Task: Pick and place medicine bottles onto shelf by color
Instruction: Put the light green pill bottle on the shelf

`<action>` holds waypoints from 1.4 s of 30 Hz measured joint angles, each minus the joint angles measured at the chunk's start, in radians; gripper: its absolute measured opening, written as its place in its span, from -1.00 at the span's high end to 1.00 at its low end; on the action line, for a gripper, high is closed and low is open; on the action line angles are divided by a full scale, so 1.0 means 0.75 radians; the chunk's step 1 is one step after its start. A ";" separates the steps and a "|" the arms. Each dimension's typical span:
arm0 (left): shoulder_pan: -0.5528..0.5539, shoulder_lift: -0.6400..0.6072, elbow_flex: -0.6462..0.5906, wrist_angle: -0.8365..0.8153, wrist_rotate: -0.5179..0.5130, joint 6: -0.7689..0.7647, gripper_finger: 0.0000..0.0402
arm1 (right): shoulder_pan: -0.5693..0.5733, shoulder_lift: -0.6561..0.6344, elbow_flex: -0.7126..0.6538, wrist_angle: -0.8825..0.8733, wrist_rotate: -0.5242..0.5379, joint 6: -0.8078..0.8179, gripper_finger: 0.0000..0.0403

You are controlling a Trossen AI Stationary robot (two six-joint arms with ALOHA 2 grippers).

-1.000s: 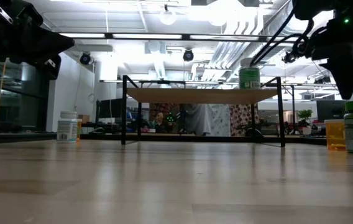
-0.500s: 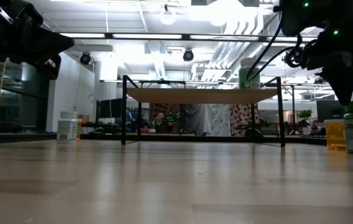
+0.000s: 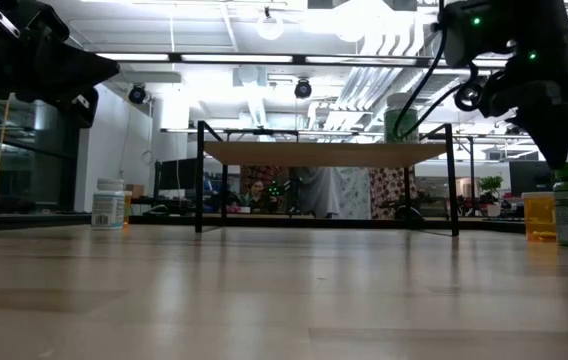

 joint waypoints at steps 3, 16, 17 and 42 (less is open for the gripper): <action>0.000 0.000 0.000 0.000 0.001 0.000 0.98 | -0.020 0.000 0.000 0.007 -0.018 -0.003 -0.48; 0.000 0.000 0.000 0.000 0.005 -0.029 0.98 | -0.081 0.000 0.000 0.047 -0.100 -0.057 -0.48; 0.000 0.000 0.000 0.000 0.012 -0.033 0.98 | -0.086 0.000 0.000 0.047 -0.101 -0.057 -0.48; 0.000 0.000 0.000 -0.001 0.035 -0.033 0.98 | -0.106 0.001 -0.010 -0.020 -0.061 0.129 -0.48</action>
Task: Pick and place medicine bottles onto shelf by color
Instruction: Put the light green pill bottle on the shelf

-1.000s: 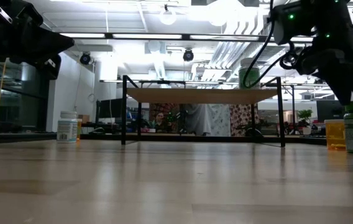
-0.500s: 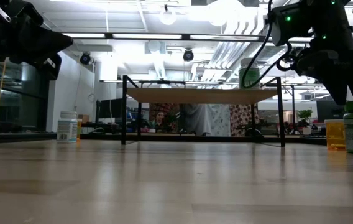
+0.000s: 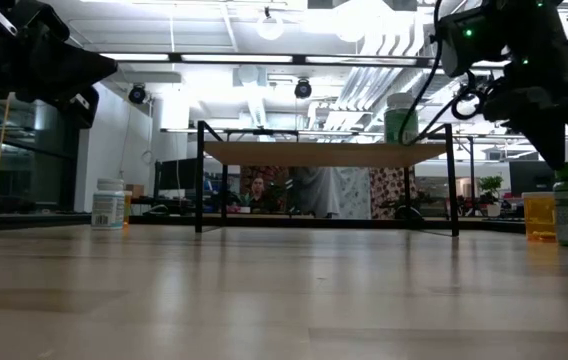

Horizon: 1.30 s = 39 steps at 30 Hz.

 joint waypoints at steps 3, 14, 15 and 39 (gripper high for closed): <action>0.000 0.000 0.000 0.000 0.000 0.000 0.98 | 0.000 0.001 -0.055 0.046 -0.047 -0.002 -0.48; 0.000 0.000 0.000 0.000 -0.001 0.000 0.98 | 0.000 0.000 -0.099 0.180 -0.074 -0.083 -0.35; 0.000 0.000 0.000 0.000 -0.001 0.000 0.98 | 0.000 0.000 -0.099 0.177 -0.074 -0.082 -0.33; 0.000 0.000 0.000 -0.001 -0.003 0.016 0.98 | 0.295 0.001 0.331 0.216 -0.242 -0.209 0.11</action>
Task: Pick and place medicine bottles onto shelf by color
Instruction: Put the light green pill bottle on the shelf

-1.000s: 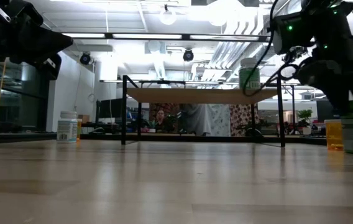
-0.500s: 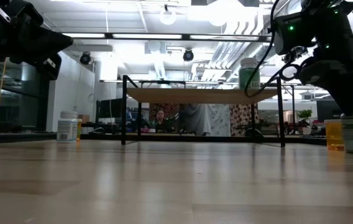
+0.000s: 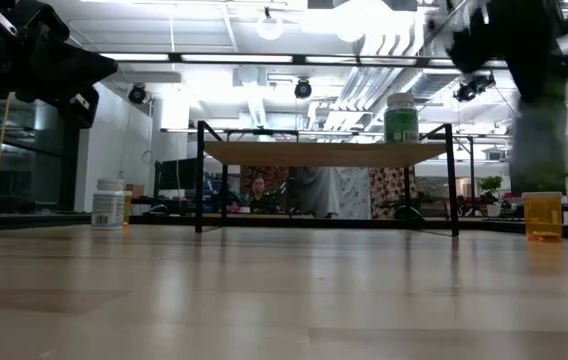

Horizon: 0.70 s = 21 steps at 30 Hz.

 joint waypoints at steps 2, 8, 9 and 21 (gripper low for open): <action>0.000 0.000 0.000 0.000 0.000 0.005 0.98 | 0.058 0.020 0.135 0.015 0.086 0.011 0.11; 0.000 0.000 0.000 0.000 0.000 0.005 0.98 | 0.066 0.224 0.596 -0.118 0.352 -0.113 0.11; 0.000 0.000 0.000 0.000 0.000 0.006 0.98 | 0.048 0.278 0.681 -0.157 0.383 -0.160 0.11; 0.000 0.000 0.000 0.001 -0.001 0.009 0.98 | -0.335 0.874 1.480 -0.429 0.543 -0.528 0.11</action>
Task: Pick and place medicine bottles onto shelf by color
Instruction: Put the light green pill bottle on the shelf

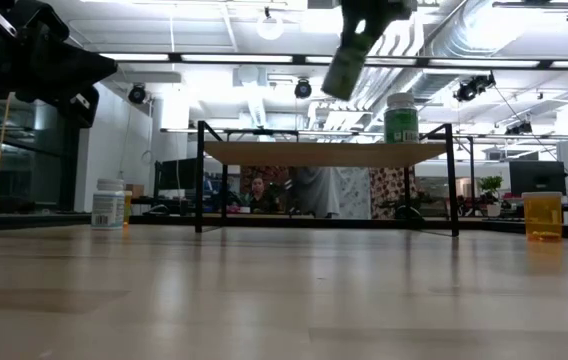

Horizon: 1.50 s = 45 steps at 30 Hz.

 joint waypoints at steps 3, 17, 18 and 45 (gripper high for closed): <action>0.000 0.000 0.000 -0.001 -0.002 0.002 0.98 | -0.092 0.072 0.062 -0.008 -0.021 -0.009 0.11; -0.001 0.000 0.000 0.001 -0.005 0.011 0.98 | -0.408 0.084 0.052 -0.006 -0.075 0.174 0.11; 0.000 0.000 0.000 0.001 -0.005 0.011 0.98 | -0.419 0.085 0.052 -0.006 -0.088 0.197 0.11; 0.000 0.000 0.000 0.000 0.001 -0.025 0.98 | -0.505 0.170 0.049 -0.006 -0.215 0.356 0.06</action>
